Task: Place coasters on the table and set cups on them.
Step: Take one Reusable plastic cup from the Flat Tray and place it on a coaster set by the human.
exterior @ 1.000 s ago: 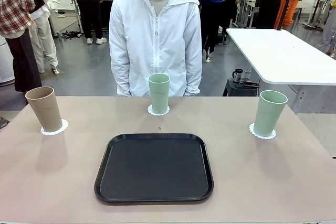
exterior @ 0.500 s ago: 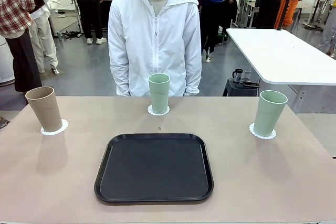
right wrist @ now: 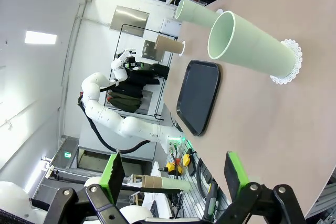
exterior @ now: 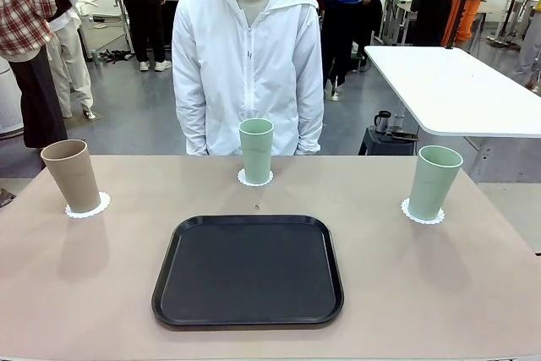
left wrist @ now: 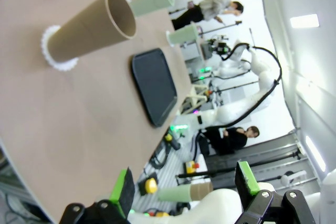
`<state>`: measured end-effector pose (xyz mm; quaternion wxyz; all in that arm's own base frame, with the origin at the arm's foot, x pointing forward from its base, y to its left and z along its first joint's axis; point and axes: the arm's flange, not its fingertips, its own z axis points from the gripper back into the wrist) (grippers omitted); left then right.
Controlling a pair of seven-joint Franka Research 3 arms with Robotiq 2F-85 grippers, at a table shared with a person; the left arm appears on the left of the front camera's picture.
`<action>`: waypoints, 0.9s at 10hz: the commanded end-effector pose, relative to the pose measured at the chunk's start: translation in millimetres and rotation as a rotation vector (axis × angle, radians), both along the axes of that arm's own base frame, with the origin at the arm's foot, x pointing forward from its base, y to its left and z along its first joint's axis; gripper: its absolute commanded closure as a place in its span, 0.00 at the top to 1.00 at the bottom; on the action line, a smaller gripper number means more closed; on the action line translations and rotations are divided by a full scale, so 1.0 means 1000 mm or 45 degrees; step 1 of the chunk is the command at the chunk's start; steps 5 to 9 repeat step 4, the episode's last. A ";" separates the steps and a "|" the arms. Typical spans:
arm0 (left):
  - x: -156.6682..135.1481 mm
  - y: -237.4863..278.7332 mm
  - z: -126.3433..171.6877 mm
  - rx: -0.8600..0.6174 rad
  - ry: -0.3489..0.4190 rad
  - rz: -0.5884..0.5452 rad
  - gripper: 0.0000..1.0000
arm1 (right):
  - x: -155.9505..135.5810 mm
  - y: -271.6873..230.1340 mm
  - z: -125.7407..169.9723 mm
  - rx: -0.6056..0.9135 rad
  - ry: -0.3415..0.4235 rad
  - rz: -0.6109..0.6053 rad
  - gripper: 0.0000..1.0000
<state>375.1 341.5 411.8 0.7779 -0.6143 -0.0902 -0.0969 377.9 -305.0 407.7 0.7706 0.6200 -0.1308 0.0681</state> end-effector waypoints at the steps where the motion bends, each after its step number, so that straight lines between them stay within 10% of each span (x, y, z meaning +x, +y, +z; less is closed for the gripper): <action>1: -0.001 0.000 0.001 0.008 0.005 0.005 1.00 | -0.001 0.001 0.003 -0.015 0.003 0.006 1.00; 9: -0.001 0.000 0.001 0.008 0.005 0.005 1.00 | -0.001 0.001 0.003 -0.015 0.003 0.006 1.00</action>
